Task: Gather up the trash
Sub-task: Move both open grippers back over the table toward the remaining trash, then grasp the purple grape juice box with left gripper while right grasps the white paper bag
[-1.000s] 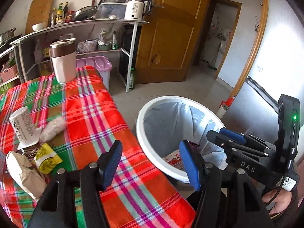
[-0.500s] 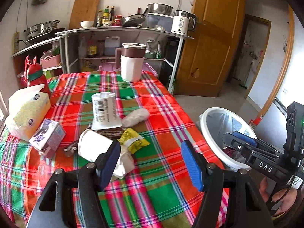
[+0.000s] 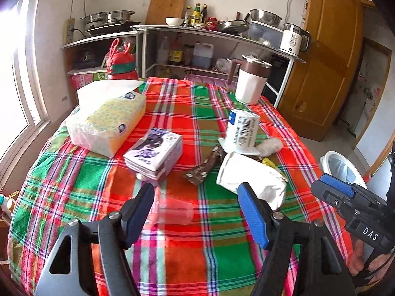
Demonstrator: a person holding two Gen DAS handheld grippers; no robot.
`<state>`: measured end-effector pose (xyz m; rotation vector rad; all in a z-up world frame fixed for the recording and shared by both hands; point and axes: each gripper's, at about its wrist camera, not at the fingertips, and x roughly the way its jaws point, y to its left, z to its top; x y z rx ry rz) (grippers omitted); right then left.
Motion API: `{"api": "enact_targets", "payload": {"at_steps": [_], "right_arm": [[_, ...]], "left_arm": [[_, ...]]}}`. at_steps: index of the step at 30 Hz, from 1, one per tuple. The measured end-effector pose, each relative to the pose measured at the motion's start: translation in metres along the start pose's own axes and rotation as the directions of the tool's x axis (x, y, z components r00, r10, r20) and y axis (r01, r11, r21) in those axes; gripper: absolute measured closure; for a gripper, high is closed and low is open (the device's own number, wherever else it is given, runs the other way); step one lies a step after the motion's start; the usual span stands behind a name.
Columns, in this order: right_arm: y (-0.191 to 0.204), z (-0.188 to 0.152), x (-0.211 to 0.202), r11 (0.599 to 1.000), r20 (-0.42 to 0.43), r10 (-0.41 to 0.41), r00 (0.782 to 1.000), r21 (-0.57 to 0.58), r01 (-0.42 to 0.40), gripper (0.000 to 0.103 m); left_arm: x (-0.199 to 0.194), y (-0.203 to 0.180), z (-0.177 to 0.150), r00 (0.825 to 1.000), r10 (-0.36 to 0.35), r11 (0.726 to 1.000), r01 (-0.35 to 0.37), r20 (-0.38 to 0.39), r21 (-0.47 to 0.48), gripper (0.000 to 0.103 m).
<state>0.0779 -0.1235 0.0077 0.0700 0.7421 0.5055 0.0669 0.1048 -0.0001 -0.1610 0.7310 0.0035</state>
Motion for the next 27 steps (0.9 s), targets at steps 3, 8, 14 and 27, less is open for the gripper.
{"api": "enact_targets", "payload": {"at_steps": [3, 8, 14, 27], "right_arm": [[0.014, 0.001, 0.015, 1.0, -0.017, 0.023, 1.0, -0.021, -0.023, 0.055], [0.025, 0.002, 0.03, 0.998, -0.044, 0.034, 0.998, -0.045, -0.036, 0.051], [0.035, 0.005, 0.045, 0.996, -0.065, 0.043, 0.997, -0.072, -0.047, 0.051], [0.036, 0.01, 0.067, 0.995, -0.116, 0.043, 0.992, -0.088, -0.053, 0.051]], "left_arm": [[0.003, 0.018, -0.001, 1.0, 0.024, 0.999, -0.024, -0.003, -0.021, 0.029], [0.015, 0.04, 0.004, 0.999, 0.039, 0.998, -0.039, -0.016, -0.041, 0.029], [0.032, 0.053, 0.011, 0.999, 0.034, 0.999, -0.035, -0.034, -0.021, 0.027], [0.072, 0.048, 0.024, 0.994, 0.03, 0.999, -0.025, -0.102, 0.047, 0.027]]}}
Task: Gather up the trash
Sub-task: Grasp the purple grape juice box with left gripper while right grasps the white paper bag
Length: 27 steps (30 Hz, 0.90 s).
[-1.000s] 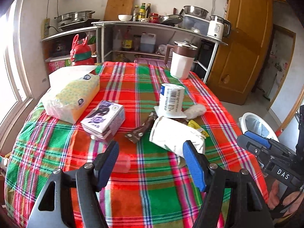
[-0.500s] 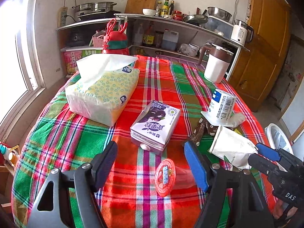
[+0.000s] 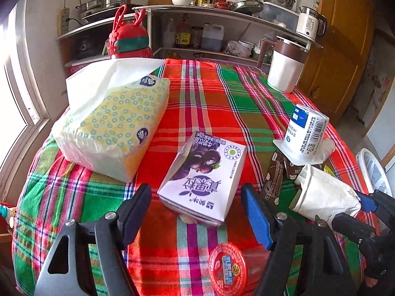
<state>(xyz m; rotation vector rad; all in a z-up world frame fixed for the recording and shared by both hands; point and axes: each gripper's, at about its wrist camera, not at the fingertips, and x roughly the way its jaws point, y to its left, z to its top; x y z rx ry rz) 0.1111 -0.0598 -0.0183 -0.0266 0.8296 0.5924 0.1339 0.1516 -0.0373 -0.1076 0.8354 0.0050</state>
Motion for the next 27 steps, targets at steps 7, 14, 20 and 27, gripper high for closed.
{"api": "enact_targets", "payload": {"at_steps": [7, 14, 20, 27], "right_arm": [[-0.004, 0.001, 0.0, 1.0, 0.007, 0.014, 1.0, 0.028, -0.014, 0.051], [-0.002, -0.001, -0.003, 0.999, 0.018, 0.019, 1.0, 0.028, -0.019, 0.059], [-0.002, -0.003, -0.007, 0.999, 0.033, 0.03, 0.999, 0.039, -0.032, 0.064], [-0.002, -0.004, -0.016, 0.998, 0.062, 0.035, 0.997, 0.046, -0.038, 0.068]], "left_arm": [[0.004, 0.0, 0.003, 1.0, -0.027, 1.0, 0.027, -0.007, -0.016, 0.028], [0.003, -0.001, 0.003, 1.0, -0.029, 0.999, 0.029, -0.007, -0.024, 0.043], [0.0, -0.003, 0.003, 1.0, -0.019, 1.0, 0.019, 0.002, -0.021, 0.043], [-0.014, -0.007, 0.001, 0.999, -0.027, 0.999, 0.027, 0.027, -0.019, 0.043]]}}
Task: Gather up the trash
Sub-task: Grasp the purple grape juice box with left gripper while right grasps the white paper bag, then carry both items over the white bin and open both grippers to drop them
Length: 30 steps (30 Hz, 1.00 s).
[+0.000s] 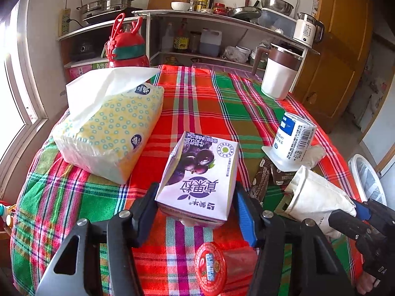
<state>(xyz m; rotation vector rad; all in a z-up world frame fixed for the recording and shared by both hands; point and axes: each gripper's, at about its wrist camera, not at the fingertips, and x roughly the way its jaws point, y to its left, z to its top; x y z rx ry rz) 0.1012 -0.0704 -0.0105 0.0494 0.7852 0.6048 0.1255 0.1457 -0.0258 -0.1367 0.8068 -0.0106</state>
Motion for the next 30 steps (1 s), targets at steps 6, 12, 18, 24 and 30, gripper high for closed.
{"api": "enact_targets", "payload": {"at_steps": [6, 12, 18, 24, 30], "right_arm": [[-0.002, -0.003, -0.011, 1.0, 0.021, 0.008, 1.0, 0.019, -0.008, 0.069], [-0.012, -0.004, -0.029, 0.999, 0.054, 0.0, 0.999, 0.046, -0.002, 0.069], [-0.026, -0.008, -0.056, 0.996, 0.098, -0.033, 0.995, 0.09, 0.025, 0.069], [-0.045, -0.013, -0.083, 0.989, 0.136, -0.084, 0.987, 0.135, 0.066, 0.069], [-0.065, -0.019, -0.107, 0.979, 0.157, -0.131, 0.979, 0.174, 0.103, 0.069]], "left_arm": [[-0.015, -0.012, -0.002, 1.0, -0.019, 1.0, 0.019, 0.021, 0.019, 0.043], [-0.031, -0.031, -0.002, 0.998, -0.04, 0.998, 0.039, 0.04, 0.045, 0.043], [-0.048, -0.055, -0.004, 0.995, -0.077, 0.994, 0.072, 0.066, 0.08, 0.043], [-0.058, -0.09, -0.004, 0.989, -0.129, 0.984, 0.119, 0.073, 0.135, 0.043], [-0.059, -0.125, -0.006, 0.981, -0.184, 0.97, 0.171, 0.064, 0.175, 0.043]]}}
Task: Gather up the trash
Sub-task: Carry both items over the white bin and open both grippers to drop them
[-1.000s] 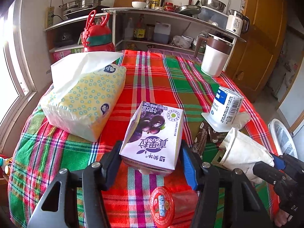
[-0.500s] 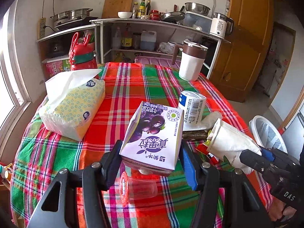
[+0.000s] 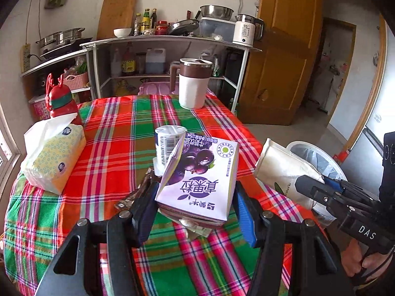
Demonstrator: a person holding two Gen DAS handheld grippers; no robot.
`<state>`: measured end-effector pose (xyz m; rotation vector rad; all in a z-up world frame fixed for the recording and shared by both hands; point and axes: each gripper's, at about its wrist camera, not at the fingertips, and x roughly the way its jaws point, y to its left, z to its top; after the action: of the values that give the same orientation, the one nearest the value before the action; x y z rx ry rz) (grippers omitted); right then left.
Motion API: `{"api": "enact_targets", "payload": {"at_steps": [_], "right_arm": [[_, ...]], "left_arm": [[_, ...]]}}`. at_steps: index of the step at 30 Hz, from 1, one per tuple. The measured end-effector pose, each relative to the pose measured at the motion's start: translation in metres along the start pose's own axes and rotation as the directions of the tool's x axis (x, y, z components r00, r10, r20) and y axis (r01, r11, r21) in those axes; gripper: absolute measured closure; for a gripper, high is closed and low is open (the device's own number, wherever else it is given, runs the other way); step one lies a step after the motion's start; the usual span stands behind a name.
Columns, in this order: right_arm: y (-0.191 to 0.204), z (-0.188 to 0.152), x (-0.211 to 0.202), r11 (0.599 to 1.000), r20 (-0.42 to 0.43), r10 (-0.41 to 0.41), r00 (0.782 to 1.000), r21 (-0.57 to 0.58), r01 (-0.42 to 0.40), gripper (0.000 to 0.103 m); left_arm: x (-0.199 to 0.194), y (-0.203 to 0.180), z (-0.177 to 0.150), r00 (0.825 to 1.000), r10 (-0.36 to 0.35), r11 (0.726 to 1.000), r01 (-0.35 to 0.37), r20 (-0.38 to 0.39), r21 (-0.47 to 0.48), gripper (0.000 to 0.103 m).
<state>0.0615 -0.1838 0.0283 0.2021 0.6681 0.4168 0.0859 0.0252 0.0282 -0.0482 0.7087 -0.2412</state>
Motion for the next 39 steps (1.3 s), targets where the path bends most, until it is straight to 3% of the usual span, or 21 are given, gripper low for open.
{"api": "enact_targets", "payload": {"at_steps": [23, 30, 39], "right_arm": [[-0.094, -0.006, -0.068, 0.974, 0.062, -0.192, 0.979, 0.132, 0.183, 0.069], [-0.127, -0.012, -0.083, 0.95, 0.048, -0.273, 0.961, 0.173, 0.261, 0.069], [-0.158, -0.02, -0.085, 0.903, -0.014, -0.39, 0.92, 0.188, 0.386, 0.068]], "left_arm": [[0.033, -0.125, 0.016, 0.985, -0.17, 0.972, 0.174, -0.04, 0.155, 0.043], [0.046, -0.163, 0.015, 0.976, -0.203, 0.954, 0.214, -0.075, 0.212, 0.043], [0.067, -0.203, 0.011, 0.964, -0.228, 0.934, 0.256, -0.135, 0.249, 0.043]]}}
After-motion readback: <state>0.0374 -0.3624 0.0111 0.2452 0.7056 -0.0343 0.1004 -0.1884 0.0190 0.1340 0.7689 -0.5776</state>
